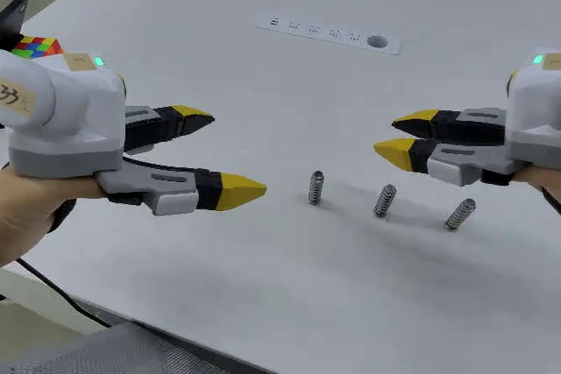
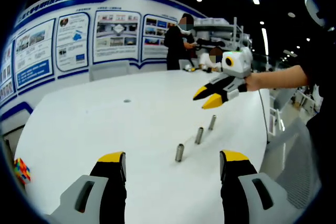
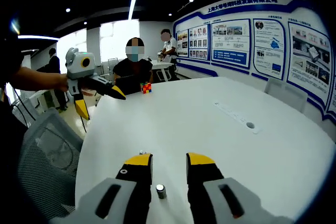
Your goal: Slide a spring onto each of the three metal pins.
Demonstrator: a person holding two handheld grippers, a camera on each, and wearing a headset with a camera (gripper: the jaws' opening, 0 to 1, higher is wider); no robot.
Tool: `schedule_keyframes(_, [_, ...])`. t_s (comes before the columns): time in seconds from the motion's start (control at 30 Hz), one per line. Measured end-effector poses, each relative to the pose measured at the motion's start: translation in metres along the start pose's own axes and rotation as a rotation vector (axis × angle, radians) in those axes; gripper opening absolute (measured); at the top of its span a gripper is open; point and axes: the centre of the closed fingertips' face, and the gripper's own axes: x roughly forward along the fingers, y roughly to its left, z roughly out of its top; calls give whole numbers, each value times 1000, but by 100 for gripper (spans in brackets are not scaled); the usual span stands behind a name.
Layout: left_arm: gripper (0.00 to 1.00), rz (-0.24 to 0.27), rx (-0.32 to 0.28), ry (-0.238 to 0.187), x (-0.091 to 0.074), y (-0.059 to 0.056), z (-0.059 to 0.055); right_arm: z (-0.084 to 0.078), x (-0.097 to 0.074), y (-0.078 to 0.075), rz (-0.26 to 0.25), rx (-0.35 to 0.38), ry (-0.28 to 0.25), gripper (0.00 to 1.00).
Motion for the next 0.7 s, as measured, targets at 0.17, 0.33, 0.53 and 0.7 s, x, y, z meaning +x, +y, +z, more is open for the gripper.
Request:
schedule_keyframes(0.17, [77, -16, 17, 11, 5, -2, 4, -6, -43, -16, -66, 31, -19, 29])
schedule_keyframes(0.33, [81, -31, 46, 41, 6, -1, 4, -19, -79, -20, -102, 36, -9, 31])
schedule_keyframes(0.53, [93, -79, 101, 107, 6, -4, -2, -28, -107, -15, -99, 132, -43, 40])
schedule_keyframes(0.7, [100, -100, 100, 109, 5, -8, 1, -34, -119, -8, -69, 109, -35, 55])
